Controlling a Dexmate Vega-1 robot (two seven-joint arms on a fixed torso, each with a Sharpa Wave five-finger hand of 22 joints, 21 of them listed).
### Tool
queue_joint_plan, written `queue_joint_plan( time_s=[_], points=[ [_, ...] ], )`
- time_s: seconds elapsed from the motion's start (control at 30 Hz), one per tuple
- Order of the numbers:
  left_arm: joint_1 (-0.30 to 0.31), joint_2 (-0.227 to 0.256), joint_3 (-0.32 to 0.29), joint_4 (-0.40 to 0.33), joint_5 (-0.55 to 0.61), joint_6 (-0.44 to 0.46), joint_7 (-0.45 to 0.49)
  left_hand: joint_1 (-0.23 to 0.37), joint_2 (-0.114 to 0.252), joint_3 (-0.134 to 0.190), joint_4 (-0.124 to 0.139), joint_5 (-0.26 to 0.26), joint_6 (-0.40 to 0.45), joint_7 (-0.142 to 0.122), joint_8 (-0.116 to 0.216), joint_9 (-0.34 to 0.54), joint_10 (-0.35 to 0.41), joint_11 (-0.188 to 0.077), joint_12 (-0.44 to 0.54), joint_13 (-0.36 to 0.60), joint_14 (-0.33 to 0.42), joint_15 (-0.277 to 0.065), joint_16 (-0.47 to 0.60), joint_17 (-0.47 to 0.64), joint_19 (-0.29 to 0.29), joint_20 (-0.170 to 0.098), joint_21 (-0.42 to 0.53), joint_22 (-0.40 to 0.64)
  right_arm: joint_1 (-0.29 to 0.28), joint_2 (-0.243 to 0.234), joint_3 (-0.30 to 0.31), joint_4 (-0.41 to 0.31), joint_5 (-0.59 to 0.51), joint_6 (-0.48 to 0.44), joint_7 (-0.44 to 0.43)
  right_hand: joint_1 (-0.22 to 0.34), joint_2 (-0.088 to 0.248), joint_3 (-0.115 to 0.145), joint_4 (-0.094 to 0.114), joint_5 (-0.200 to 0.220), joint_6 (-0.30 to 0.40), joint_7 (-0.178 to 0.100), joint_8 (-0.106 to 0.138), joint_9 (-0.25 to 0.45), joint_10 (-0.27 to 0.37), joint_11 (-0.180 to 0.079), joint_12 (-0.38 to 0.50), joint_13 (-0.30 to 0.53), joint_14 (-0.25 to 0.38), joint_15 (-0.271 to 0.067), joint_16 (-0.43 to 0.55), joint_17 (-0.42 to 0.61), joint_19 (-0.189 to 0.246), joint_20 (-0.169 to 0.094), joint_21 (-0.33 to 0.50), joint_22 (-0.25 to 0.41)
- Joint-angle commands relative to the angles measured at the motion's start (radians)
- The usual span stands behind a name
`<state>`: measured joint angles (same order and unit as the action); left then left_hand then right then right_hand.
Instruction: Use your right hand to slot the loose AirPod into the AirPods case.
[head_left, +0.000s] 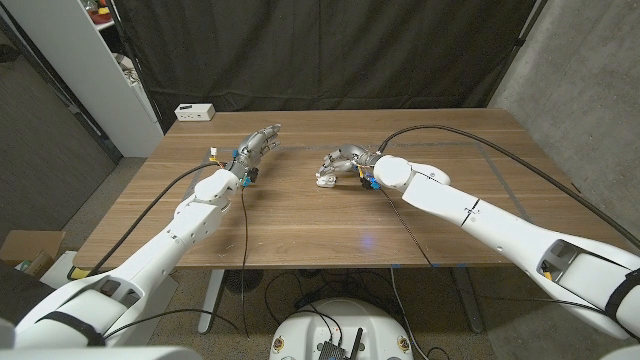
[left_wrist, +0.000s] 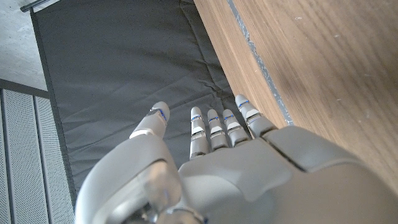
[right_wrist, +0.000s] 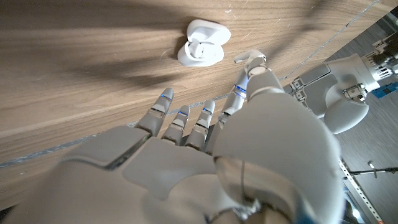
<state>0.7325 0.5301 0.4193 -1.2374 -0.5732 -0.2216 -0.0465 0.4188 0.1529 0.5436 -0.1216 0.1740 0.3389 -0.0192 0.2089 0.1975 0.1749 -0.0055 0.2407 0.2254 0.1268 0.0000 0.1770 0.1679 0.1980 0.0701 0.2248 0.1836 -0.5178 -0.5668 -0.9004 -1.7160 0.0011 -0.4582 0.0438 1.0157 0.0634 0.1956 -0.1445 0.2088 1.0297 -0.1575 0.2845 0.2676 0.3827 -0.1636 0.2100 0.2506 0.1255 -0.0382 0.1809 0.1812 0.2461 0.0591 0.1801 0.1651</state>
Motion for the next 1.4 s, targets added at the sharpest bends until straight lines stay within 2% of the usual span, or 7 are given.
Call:
queue_joint_plan(
  time_s=[0.03, 0.13, 0.37, 0.67, 1.4],
  points=[
    [-0.002, -0.003, 0.007, -0.008, 0.006, 0.011, 0.008, 0.008, -0.002, -0.002, -0.004, 0.003, 0.003, -0.002, -0.002, 0.004, 0.009, 0.001, 0.002, 0.005, -0.006, 0.000, 0.002, 0.002, -0.004, 0.000, -0.005, 0.003, -0.001, 0.012, -0.002, 0.065, -0.060, 0.102, 0.013, 0.000, 0.000, -0.008, 0.002, 0.005, 0.004, -0.005, -0.004, 0.002, -0.017, -0.004, -0.010, -0.001, -0.021, -0.059, -0.004, 0.001, -0.013, 0.005, -0.005, 0.004],
    [0.000, -0.002, 0.007, -0.015, 0.008, 0.013, 0.014, 0.007, -0.003, -0.002, -0.005, 0.003, 0.002, -0.002, -0.002, 0.004, 0.009, 0.000, 0.001, 0.005, -0.007, 0.000, 0.001, 0.002, -0.006, 0.001, -0.005, 0.003, -0.003, 0.016, -0.001, 0.081, -0.074, 0.120, 0.011, -0.001, 0.000, -0.009, 0.002, 0.006, 0.004, -0.008, -0.006, 0.002, -0.029, 0.003, -0.014, -0.004, -0.035, -0.053, -0.003, 0.001, -0.019, 0.008, -0.003, 0.003],
    [0.004, 0.004, 0.007, -0.039, 0.014, 0.037, 0.037, 0.007, -0.003, -0.003, -0.005, 0.003, 0.002, -0.002, -0.003, 0.004, 0.008, 0.000, 0.001, 0.005, -0.006, 0.001, 0.002, 0.002, -0.008, 0.004, -0.007, 0.003, -0.005, 0.029, 0.002, 0.119, -0.106, 0.162, 0.006, -0.002, 0.001, -0.010, 0.002, 0.009, 0.004, -0.016, -0.009, 0.002, -0.056, -0.004, -0.020, -0.009, -0.073, -0.046, -0.006, 0.000, -0.037, 0.013, -0.003, 0.003],
    [-0.005, 0.002, 0.011, -0.029, 0.014, 0.034, 0.025, 0.006, -0.003, -0.003, -0.005, 0.003, 0.003, -0.002, -0.004, 0.004, 0.008, -0.002, 0.001, 0.006, -0.007, 0.000, 0.002, 0.002, -0.012, 0.006, -0.009, 0.003, -0.001, 0.042, 0.000, 0.147, -0.128, 0.175, 0.024, -0.001, 0.004, -0.010, 0.001, 0.013, 0.004, -0.023, -0.015, 0.001, -0.076, -0.009, -0.020, -0.017, -0.137, -0.025, -0.009, -0.001, -0.077, 0.031, -0.006, 0.003],
    [-0.001, 0.014, 0.011, -0.066, 0.022, 0.064, 0.048, 0.004, -0.003, -0.004, -0.006, 0.003, 0.004, -0.003, -0.006, 0.004, 0.009, -0.001, 0.001, 0.006, -0.007, -0.002, 0.002, 0.002, -0.012, 0.006, -0.009, 0.003, -0.003, 0.067, 0.008, 0.208, -0.155, 0.209, 0.011, -0.005, 0.005, -0.012, 0.002, 0.015, 0.005, -0.030, -0.019, 0.001, -0.095, -0.008, -0.022, -0.024, -0.154, -0.043, -0.001, -0.001, -0.091, 0.027, -0.002, 0.003]
  ],
)
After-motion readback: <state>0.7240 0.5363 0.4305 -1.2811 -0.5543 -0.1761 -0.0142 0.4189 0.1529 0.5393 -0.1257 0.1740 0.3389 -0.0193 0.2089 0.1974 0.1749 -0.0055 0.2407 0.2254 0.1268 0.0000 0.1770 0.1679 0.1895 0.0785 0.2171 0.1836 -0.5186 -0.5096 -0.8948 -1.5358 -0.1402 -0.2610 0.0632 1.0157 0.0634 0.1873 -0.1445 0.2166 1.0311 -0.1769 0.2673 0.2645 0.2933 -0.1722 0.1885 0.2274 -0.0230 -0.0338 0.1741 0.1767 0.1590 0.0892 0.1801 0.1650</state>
